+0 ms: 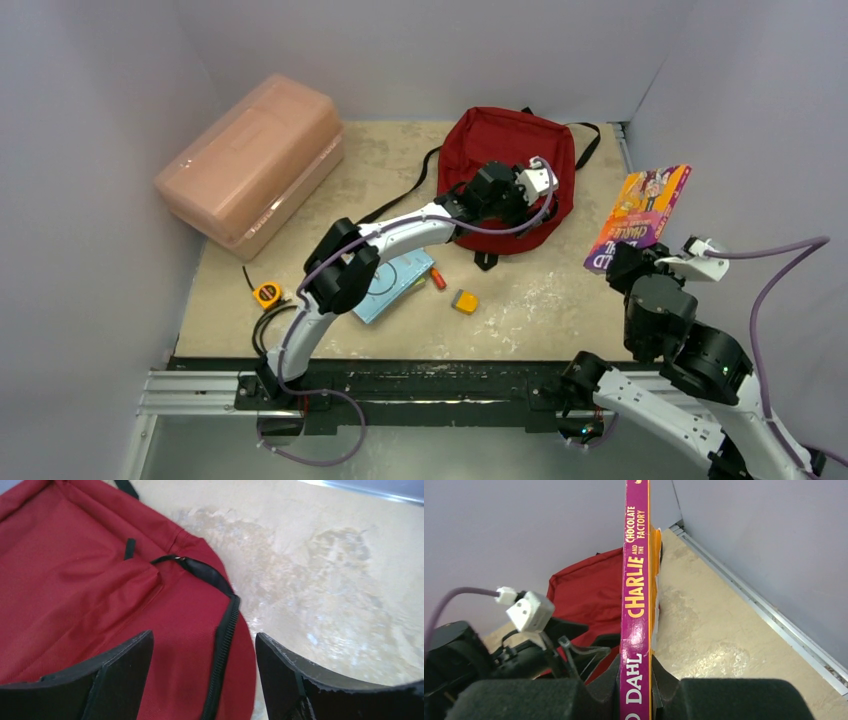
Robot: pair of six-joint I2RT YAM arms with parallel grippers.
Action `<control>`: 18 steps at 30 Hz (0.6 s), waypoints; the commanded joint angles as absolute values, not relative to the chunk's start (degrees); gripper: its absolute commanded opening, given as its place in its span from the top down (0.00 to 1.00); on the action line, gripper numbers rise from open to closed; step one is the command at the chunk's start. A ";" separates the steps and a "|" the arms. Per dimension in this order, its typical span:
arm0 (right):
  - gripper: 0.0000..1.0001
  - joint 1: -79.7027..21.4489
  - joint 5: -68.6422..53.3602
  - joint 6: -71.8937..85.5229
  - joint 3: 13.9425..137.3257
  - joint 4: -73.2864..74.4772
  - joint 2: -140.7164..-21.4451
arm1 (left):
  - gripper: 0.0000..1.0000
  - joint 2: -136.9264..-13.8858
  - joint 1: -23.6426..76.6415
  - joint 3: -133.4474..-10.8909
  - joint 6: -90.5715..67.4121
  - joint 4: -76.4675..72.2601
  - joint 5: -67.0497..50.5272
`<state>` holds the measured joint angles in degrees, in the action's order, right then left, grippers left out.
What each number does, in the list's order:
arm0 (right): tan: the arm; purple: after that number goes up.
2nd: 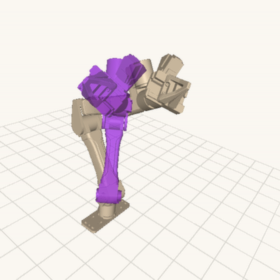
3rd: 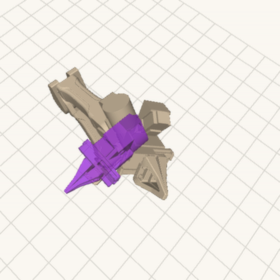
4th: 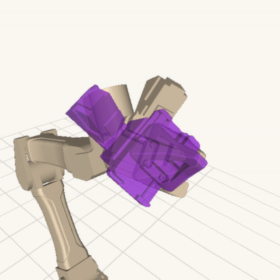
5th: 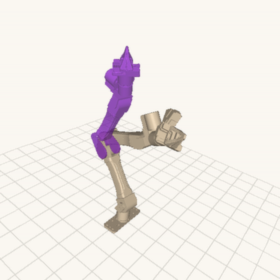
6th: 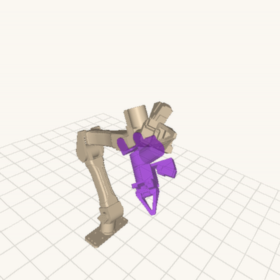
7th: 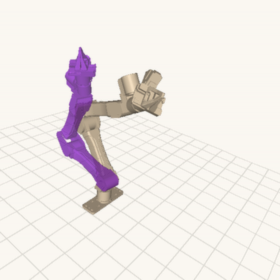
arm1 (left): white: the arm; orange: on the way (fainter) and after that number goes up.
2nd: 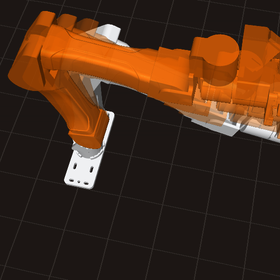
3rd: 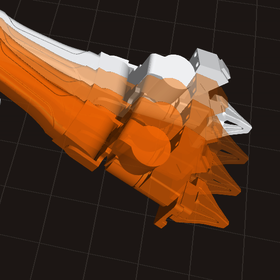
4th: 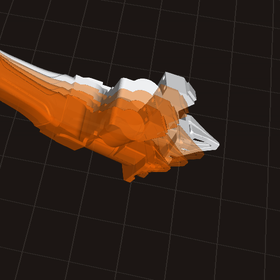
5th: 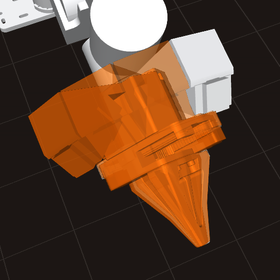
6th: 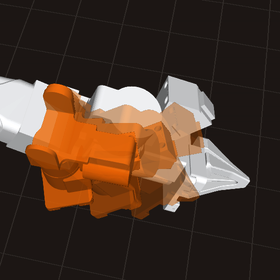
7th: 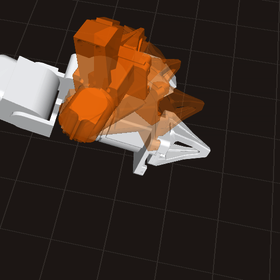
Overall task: Pack the student bag
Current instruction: Place the book in the student bag.
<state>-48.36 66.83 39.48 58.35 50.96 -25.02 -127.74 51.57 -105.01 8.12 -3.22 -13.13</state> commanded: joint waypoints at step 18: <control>1.00 -48.52 31.18 54.81 42.52 36.79 -26.34 | 1.00 -121.07 51.06 -116.97 11.59 14.12 -0.26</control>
<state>-48.36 40.91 47.68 46.48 45.98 -26.81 -129.29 51.40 -112.53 12.23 11.38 2.33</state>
